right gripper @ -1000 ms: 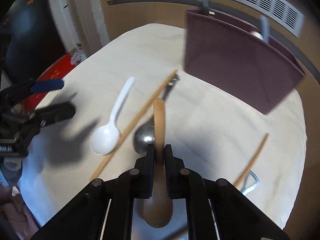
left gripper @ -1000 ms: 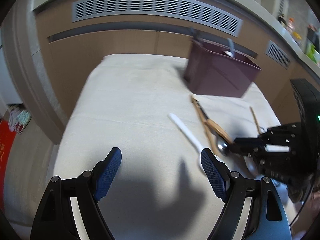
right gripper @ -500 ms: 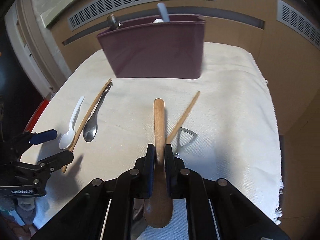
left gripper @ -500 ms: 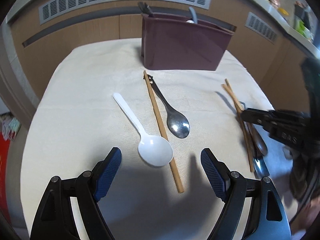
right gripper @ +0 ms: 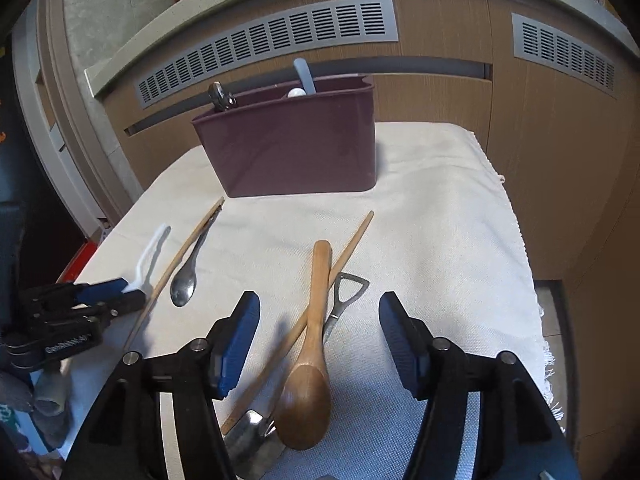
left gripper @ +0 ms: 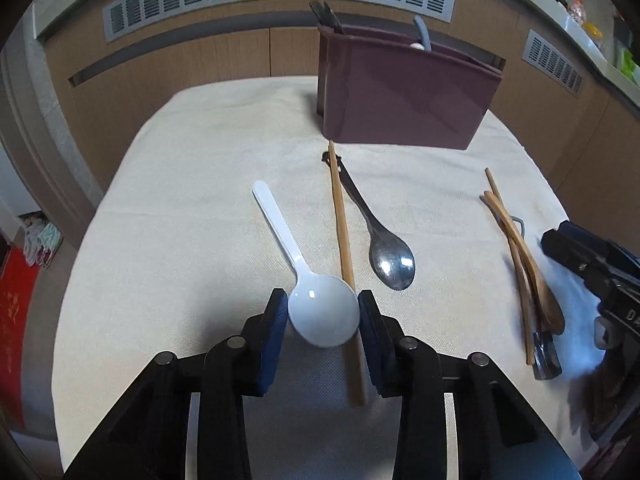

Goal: Organize utensils
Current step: 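Lift the wooden spoon with the right gripper while the left gripper lifts the white spoon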

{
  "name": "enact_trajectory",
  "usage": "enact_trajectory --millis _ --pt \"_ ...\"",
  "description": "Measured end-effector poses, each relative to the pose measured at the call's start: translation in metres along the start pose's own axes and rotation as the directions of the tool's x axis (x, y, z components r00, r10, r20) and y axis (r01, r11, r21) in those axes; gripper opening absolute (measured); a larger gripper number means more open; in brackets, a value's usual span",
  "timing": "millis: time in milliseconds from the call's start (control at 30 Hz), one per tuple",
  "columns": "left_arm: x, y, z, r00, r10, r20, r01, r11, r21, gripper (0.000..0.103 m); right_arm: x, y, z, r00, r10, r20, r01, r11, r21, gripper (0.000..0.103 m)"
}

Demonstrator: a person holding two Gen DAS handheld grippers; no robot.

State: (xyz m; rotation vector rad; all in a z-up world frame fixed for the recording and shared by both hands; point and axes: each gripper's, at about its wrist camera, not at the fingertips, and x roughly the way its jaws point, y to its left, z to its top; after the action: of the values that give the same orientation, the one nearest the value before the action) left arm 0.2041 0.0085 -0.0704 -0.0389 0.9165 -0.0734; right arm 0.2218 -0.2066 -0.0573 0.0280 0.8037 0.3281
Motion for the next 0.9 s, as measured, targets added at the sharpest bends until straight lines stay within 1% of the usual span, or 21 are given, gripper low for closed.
enact_trajectory --millis 167,233,300,333,400,467,567,633,700,767,900 --pt "-0.027 0.001 0.004 0.996 0.0 0.086 -0.002 1.0 0.022 0.037 0.0 0.003 -0.002 1.0 -0.007 -0.011 0.006 1.0 -0.01 0.06" --pt "-0.038 0.001 0.007 0.993 -0.005 0.117 0.002 1.0 0.026 0.037 0.001 0.006 0.0 1.0 0.005 -0.029 -0.006 1.0 -0.021 0.058" --pt "-0.047 0.002 0.007 0.99 -0.023 0.14 0.018 0.999 0.035 0.037 0.005 0.012 0.004 0.998 0.004 -0.058 -0.007 0.999 -0.044 0.048" --pt "-0.051 0.002 0.006 0.988 -0.035 0.149 0.03 0.999 0.038 0.037 0.008 0.014 0.007 0.997 0.0 -0.075 -0.004 0.999 -0.05 0.04" --pt "-0.058 0.003 0.004 0.985 -0.067 0.161 0.061 0.997 0.043 0.037 0.017 0.016 0.015 0.995 -0.009 -0.103 0.004 0.999 -0.046 0.038" --pt "-0.061 0.003 0.002 0.981 -0.095 0.167 0.089 0.995 0.046 0.037 0.028 0.018 0.023 0.991 -0.039 -0.125 0.031 0.998 -0.06 0.037" --pt "-0.063 0.003 -0.002 0.977 -0.13 0.166 0.123 0.991 0.053 0.037 0.044 0.023 0.028 0.983 -0.064 -0.172 0.051 0.996 -0.08 0.033" --pt "-0.062 0.003 -0.003 0.975 -0.152 0.16 0.145 0.988 0.056 0.037 0.053 0.026 0.027 0.976 -0.104 -0.192 0.086 0.991 -0.103 0.032" --pt "-0.062 0.003 -0.004 0.973 -0.169 0.157 0.162 0.985 0.058 0.037 0.055 0.026 0.025 0.972 -0.134 -0.191 0.113 0.987 -0.116 0.026" --pt "-0.062 0.003 -0.005 0.971 -0.186 0.151 0.179 0.982 0.063 0.037 0.052 0.025 0.024 0.971 -0.148 -0.188 0.126 0.984 -0.125 0.011" --pt "-0.058 0.003 -0.006 0.967 -0.218 0.129 0.212 0.975 0.066 0.037 0.041 0.021 0.019 0.972 -0.13 -0.193 0.111 0.988 -0.108 0.011"
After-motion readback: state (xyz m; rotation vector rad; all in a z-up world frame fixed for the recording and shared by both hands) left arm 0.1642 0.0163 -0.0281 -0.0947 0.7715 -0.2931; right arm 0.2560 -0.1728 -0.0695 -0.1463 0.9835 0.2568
